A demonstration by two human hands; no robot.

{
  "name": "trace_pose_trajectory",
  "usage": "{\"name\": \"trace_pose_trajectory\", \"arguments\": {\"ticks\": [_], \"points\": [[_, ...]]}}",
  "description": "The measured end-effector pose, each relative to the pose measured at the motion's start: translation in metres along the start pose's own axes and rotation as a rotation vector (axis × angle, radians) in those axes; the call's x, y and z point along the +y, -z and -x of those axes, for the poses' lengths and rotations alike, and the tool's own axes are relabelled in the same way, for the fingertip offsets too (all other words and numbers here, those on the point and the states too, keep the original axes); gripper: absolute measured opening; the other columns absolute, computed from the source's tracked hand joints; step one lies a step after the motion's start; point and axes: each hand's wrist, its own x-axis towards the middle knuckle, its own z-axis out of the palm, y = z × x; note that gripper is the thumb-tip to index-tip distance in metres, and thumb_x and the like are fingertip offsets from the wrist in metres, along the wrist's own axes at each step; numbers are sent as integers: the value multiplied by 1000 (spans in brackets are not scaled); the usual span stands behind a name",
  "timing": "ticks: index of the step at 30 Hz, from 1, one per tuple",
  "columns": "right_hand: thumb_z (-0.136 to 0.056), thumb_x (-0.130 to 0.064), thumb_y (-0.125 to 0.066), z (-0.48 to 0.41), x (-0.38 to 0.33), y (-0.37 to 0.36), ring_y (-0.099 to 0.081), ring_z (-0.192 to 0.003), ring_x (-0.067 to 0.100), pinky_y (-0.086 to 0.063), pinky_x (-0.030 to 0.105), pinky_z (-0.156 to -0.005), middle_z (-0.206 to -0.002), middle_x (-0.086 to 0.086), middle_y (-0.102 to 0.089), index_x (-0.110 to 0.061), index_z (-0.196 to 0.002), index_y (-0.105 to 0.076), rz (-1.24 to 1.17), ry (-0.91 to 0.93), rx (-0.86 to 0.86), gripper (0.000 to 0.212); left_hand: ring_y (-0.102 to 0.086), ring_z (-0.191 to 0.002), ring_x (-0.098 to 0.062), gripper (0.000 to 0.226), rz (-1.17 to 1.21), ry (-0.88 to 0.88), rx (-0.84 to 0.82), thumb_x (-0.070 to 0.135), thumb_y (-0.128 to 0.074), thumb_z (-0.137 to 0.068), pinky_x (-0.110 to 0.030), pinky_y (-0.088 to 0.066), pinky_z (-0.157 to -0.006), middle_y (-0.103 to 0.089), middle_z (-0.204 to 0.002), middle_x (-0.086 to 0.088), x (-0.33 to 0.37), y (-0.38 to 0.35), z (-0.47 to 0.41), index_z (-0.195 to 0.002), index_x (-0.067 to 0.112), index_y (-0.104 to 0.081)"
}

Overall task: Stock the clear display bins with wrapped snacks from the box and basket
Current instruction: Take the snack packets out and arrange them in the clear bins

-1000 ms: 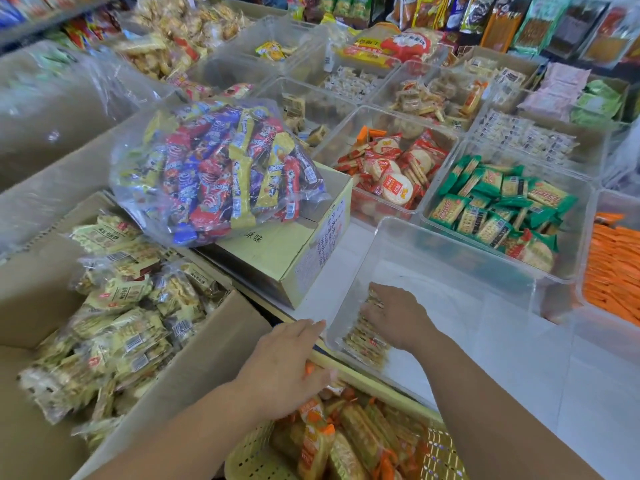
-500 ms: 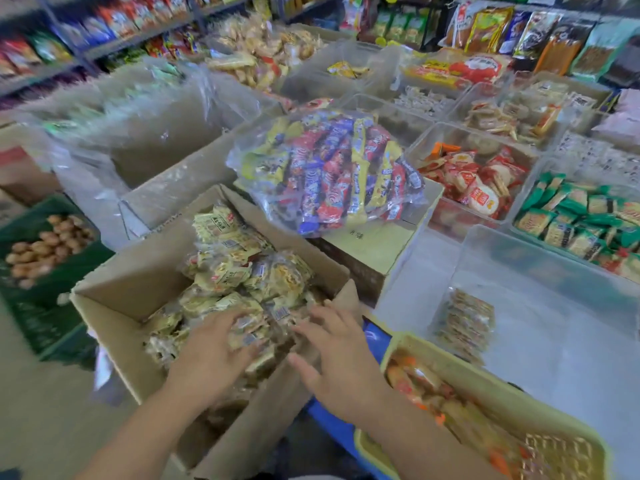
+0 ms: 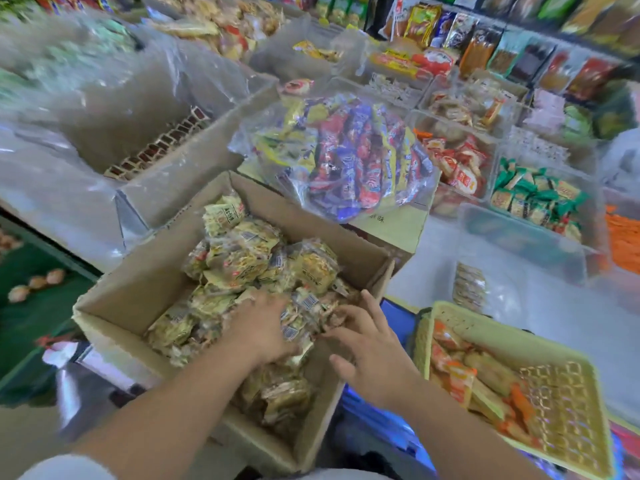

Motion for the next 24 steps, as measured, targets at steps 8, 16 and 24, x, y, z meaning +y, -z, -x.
{"name": "trace_pose_trajectory", "arguments": {"ticks": [8, 16, 24], "points": [[-88, -59, -34, 0, -6, 9, 36, -146, 11, -29, 61, -116, -161, -16, -10, -47, -138, -46, -15, -66, -63, 53, -57, -117, -30, 101, -46, -21, -63, 36, -83, -76, -37, -57, -85, -47, -144, -12, 5, -6, -21, -159, 28, -27], [-89, -60, -35, 0, -11, 12, 33, -148, 13, -23, 61, -119, -163, -17, -9, -47, -141, -46, -6, -90, -94, 55, -66, -74, -11, 83, 203, -21, -14, 35, -76, -84, -31, -58, -63, -68, -108, 3, -22, 35, -12, -156, 23, -37], [-88, -67, -44, -31, -23, 18, 6, -154, 33, 26, 66, -108, -163, 1, -20, -44, -142, -41, 367, -150, -16, 59, -73, -96, -30, 44, 1450, 96, -61, 9, -65, -94, -46, -59, -76, -76, -114, -9, -77, 52, 50, -135, 23, -58]]}}
